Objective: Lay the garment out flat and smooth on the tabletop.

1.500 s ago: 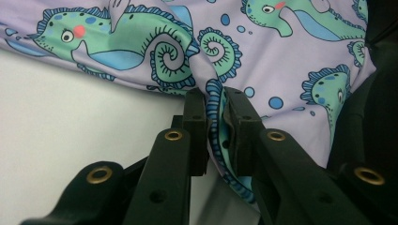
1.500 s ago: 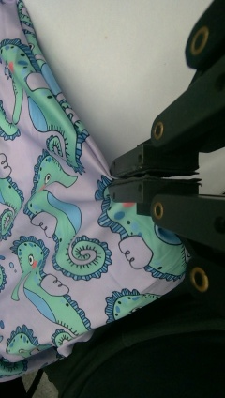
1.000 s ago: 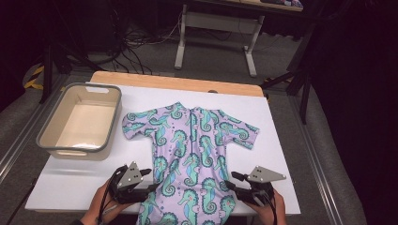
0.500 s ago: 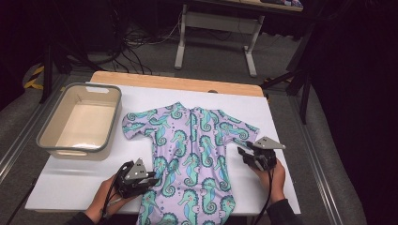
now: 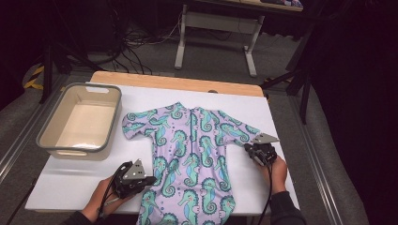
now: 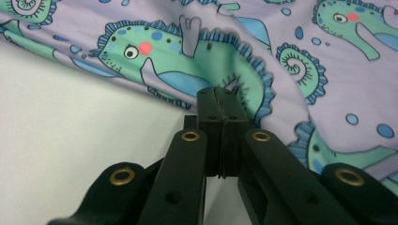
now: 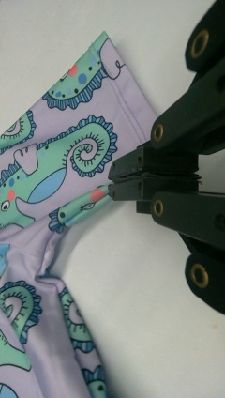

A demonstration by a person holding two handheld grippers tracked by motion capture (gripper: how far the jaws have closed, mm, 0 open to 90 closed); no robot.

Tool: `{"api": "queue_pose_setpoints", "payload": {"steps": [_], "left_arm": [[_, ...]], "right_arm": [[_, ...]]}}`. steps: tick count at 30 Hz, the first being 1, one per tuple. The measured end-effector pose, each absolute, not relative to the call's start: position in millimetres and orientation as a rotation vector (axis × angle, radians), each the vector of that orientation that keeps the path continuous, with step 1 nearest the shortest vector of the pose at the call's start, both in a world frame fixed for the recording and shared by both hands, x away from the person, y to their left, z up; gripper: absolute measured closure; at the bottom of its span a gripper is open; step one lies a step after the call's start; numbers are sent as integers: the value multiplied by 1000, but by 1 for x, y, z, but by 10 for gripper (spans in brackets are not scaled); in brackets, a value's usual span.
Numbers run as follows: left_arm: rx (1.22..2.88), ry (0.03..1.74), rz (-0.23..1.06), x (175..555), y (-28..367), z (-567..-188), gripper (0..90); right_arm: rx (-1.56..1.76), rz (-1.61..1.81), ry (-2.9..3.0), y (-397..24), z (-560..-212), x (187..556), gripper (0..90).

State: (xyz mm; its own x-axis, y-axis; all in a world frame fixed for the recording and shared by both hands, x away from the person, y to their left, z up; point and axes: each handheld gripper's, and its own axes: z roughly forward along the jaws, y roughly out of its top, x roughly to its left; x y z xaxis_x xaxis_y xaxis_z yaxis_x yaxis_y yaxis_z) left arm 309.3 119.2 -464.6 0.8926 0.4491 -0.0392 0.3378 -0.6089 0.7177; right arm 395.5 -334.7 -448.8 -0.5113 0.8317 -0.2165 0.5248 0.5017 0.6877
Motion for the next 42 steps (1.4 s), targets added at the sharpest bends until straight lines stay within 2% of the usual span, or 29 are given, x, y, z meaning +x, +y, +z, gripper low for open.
{"api": "queue_pose_setpoints", "payload": {"steps": [4,11,12,14,18,23,27,28,32,35,37,40,42], "left_arm": [[2276,547,165,307,120,-464,900],[2222,564,206,304,125,-458,892],[2206,565,206,303,127,-456,856],[2176,582,238,301,127,-454,685],[2147,569,223,296,123,-452,501],[2220,572,207,292,110,-461,421],[2260,591,194,293,107,-466,465],[2265,589,197,293,106,-466,505],[2265,578,188,292,107,-466,624],[2269,554,161,291,107,-466,764],[2275,538,154,291,106,-465,826],[2286,521,154,290,106,-465,848],[2289,515,148,289,107,-464,853]], "right_arm": [[1132,723,2194,-343,-447,389,888],[1136,724,2180,-349,-447,385,866],[1135,729,2184,-348,-447,385,854],[1134,735,2183,-345,-446,383,782],[1111,818,2157,-337,-437,374,692],[1056,965,2196,-316,-430,360,601],[1043,1060,2269,-298,-432,353,504],[1058,1076,2279,-296,-434,352,485],[1097,1026,2296,-290,-444,357,484],[1120,1009,2315,-289,-449,361,579],[1105,989,2344,-288,-453,361,719],[1056,964,2369,-286,-451,358,857],[1050,961,2374,-287,-450,355,876]]}}
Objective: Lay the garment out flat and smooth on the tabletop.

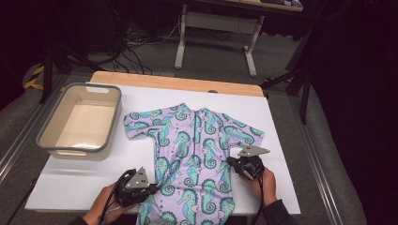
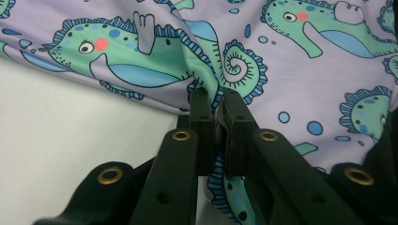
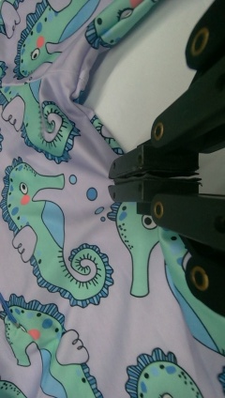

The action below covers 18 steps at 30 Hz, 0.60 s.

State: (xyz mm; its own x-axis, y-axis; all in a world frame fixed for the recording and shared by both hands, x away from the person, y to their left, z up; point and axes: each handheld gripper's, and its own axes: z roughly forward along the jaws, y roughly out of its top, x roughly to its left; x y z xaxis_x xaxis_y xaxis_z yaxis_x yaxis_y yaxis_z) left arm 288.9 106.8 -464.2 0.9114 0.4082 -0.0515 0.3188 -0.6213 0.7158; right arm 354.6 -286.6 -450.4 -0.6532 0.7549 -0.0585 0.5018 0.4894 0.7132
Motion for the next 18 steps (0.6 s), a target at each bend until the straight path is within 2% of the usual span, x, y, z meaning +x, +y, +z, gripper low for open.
{"api": "queue_pose_setpoints", "payload": {"steps": [9,11,15,18], "left_arm": [[2298,506,146,281,111,-464,852],[2298,508,153,280,112,-463,838],[2277,516,206,279,117,-460,731],[2226,507,238,281,123,-455,696]], "right_arm": [[1017,973,2385,-293,-449,341,883],[995,989,2369,-293,-448,338,830],[978,993,2318,-295,-445,338,757],[983,986,2262,-301,-441,340,723]]}}
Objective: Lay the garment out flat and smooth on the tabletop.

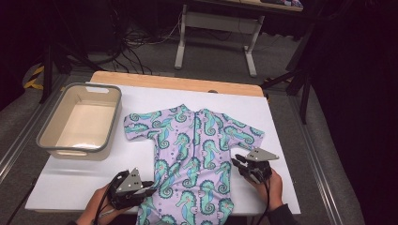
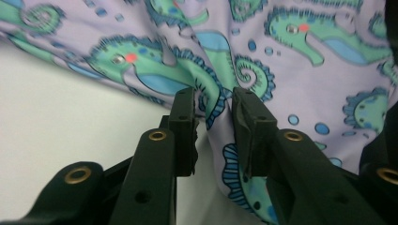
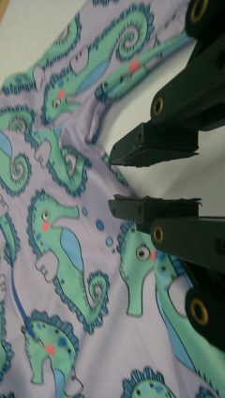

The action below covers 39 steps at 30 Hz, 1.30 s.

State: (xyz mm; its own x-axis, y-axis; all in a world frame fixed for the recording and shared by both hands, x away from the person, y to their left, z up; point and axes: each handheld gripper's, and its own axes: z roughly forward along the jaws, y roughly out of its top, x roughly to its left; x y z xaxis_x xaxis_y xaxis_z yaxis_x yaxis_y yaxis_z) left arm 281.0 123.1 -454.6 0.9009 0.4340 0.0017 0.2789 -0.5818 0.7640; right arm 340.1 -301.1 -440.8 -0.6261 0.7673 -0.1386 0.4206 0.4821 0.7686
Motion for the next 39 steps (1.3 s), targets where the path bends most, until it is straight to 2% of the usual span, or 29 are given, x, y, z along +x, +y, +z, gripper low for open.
{"api": "queue_pose_setpoints", "payload": {"steps": [5,14,19,26,28,34,39], "left_arm": [[2186,536,319,286,132,-451,592],[2120,568,406,291,146,-446,512],[2095,583,447,298,148,-446,437],[2056,597,520,309,149,-445,398],[2033,629,551,313,149,-445,309],[2011,663,546,325,151,-446,244],[2024,679,525,331,151,-449,153]], "right_arm": [[1013,1049,2192,-317,-437,343,690],[980,1100,2157,-317,-431,339,655],[958,1125,2154,-314,-429,337,616],[932,1198,2152,-309,-429,335,487],[917,1211,2155,-307,-428,335,450],[890,1239,2177,-299,-430,332,342],[894,1249,2144,-295,-431,329,224]]}}
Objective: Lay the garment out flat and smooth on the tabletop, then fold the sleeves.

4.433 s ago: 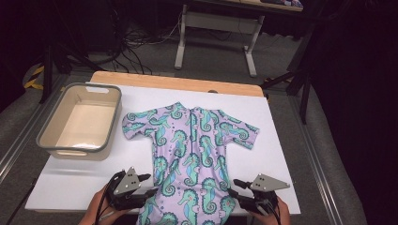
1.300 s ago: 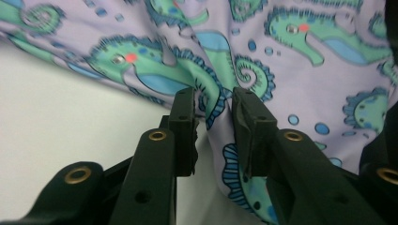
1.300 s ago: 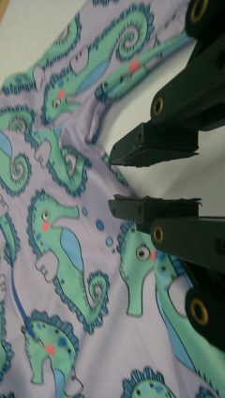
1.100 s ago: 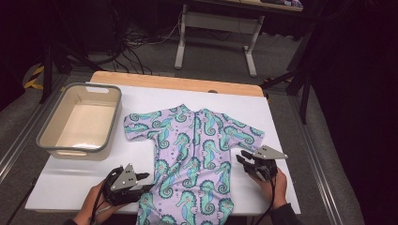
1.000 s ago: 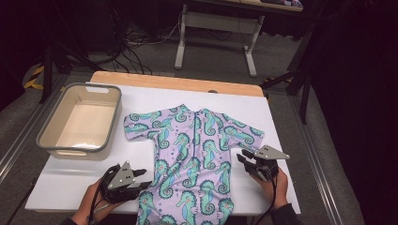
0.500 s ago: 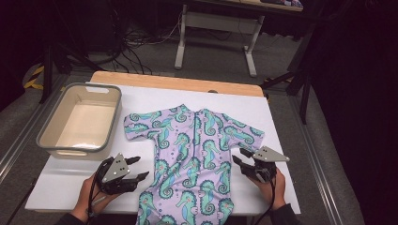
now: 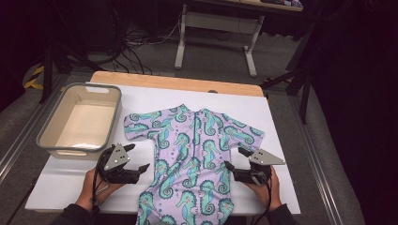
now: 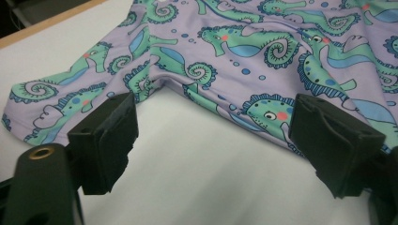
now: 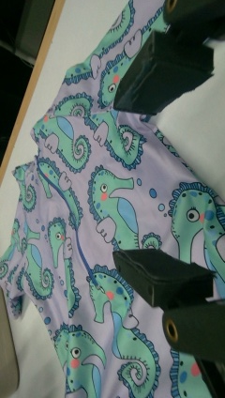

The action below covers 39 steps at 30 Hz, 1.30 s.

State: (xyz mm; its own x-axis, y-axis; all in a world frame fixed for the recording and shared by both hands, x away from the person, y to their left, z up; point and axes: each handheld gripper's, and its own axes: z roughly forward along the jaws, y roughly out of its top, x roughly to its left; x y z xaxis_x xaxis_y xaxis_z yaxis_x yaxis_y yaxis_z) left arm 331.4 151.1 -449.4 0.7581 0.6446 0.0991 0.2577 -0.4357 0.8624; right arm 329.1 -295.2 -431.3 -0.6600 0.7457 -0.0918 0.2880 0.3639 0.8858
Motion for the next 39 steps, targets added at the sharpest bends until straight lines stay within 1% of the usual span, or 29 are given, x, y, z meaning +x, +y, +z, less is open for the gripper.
{"api": "queue_pose_setpoints", "payload": {"steps": [2,4,9,12,22,32,39], "left_arm": [[2016,682,512,331,153,-450,125],[2013,682,519,328,154,-450,91],[2006,675,506,323,159,-452,34],[2005,685,524,322,160,-454,53],[2028,676,514,320,158,-460,97],[2038,671,494,319,157,-462,99],[2062,674,522,321,152,-463,119]], "right_arm": [[896,1257,2134,-294,-431,328,205],[893,1247,2128,-293,-431,327,160],[877,1242,2116,-292,-431,323,129],[890,1254,2113,-293,-433,321,121],[856,1259,2097,-291,-433,313,119],[866,1260,2108,-292,-436,314,121],[863,1252,2110,-290,-437,313,121]]}}
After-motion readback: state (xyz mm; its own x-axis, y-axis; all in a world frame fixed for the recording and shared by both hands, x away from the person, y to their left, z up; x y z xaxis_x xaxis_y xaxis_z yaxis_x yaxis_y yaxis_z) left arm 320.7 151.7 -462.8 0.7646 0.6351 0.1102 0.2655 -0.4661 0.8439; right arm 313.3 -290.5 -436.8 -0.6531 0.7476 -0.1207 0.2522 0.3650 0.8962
